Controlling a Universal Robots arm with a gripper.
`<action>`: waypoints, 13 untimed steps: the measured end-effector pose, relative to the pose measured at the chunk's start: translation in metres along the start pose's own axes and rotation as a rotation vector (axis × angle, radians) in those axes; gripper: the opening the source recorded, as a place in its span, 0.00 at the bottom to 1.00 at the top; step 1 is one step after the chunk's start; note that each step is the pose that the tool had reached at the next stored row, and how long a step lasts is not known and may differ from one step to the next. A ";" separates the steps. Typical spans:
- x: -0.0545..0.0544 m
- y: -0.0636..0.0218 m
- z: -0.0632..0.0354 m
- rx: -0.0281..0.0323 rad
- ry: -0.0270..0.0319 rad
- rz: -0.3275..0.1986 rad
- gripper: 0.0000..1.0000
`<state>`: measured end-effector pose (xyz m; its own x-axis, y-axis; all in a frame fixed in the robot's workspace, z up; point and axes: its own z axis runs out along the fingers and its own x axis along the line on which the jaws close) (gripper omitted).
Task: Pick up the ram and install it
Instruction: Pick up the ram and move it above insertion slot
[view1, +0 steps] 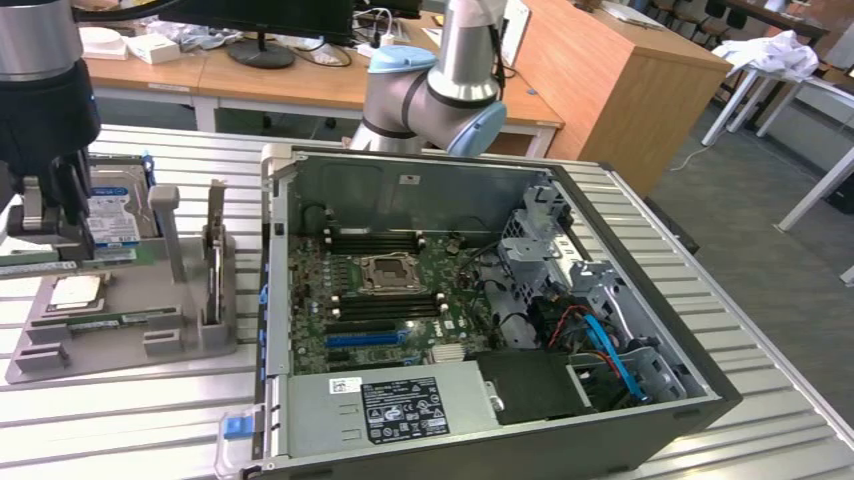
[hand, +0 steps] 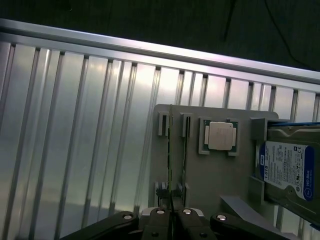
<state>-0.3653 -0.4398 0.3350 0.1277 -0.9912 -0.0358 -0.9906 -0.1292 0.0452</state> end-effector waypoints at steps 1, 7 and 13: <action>0.000 0.0000 -0.0010 0.0000 0.0000 0.000 0.12; 0.000 0.0003 -0.0078 -0.0001 0.0001 0.000 0.12; -0.001 0.0007 -0.0154 0.0000 0.0000 0.000 0.12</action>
<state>-0.3653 -0.4398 0.3504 0.1277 -0.9912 -0.0358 -0.9906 -0.1292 0.0453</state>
